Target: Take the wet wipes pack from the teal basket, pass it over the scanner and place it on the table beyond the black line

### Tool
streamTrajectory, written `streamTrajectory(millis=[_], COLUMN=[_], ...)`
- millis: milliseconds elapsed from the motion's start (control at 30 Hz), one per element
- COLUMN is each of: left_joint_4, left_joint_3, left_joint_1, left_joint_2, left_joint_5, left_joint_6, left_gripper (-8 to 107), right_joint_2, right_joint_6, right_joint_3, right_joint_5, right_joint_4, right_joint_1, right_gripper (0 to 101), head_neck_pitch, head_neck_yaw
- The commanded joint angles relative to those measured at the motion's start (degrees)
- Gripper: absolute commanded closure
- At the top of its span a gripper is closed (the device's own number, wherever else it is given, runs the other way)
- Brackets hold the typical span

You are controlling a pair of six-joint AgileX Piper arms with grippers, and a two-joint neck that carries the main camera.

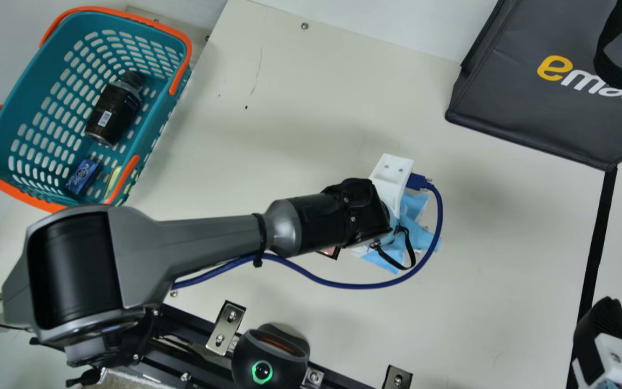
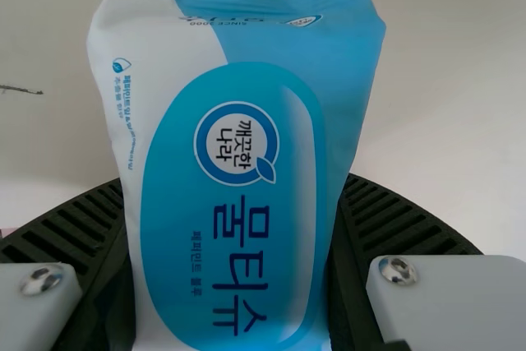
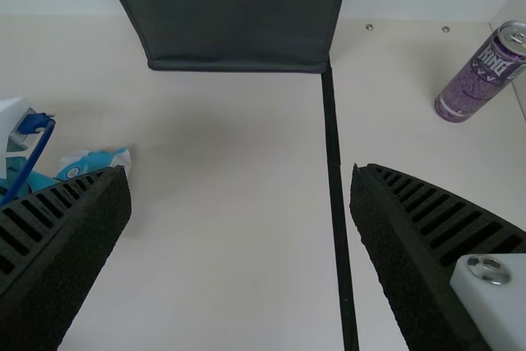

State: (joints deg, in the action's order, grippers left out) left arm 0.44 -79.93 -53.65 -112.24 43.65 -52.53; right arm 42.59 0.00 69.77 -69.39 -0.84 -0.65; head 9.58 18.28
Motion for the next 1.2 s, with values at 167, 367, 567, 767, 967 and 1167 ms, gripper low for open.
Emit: streamTrajectory(millis=[167,367,567,767,967,1167], left_joint_4=[-1.5,-5.35,-10.51,-17.91,-25.82,-29.99], left_joint_3=[-0.62,0.08,2.48,6.67,12.12,18.02], left_joint_1=[0.31,1.32,3.23,6.48,11.61,18.25], left_joint_2=[-0.64,0.04,2.99,8.83,16.81,25.79], left_joint_5=[-0.31,-1.63,-3.33,-4.63,-4.04,-2.48], left_joint_6=[0.0,2.3,6.85,15.25,25.74,35.65], left_gripper=[40,20,9,9,9,9], right_joint_2=[0.0,0.0,0.0,0.0,0.0,0.0], right_joint_6=[0.0,0.0,0.0,0.0,0.0,0.0], right_joint_3=[0.0,0.0,0.0,0.0,0.0,0.0], right_joint_5=[0.0,0.0,0.0,0.0,0.0,0.0], right_joint_4=[0.0,0.0,0.0,0.0,0.0,0.0], right_joint_1=[0.0,0.0,0.0,0.0,0.0,0.0], right_gripper=[6,6,6,6,6,6], head_neck_pitch=[-1.66,-1.66,-1.66,-1.66,-1.66,-1.66], head_neck_yaw=[0.14,0.14,0.14,0.14,0.14,0.14])
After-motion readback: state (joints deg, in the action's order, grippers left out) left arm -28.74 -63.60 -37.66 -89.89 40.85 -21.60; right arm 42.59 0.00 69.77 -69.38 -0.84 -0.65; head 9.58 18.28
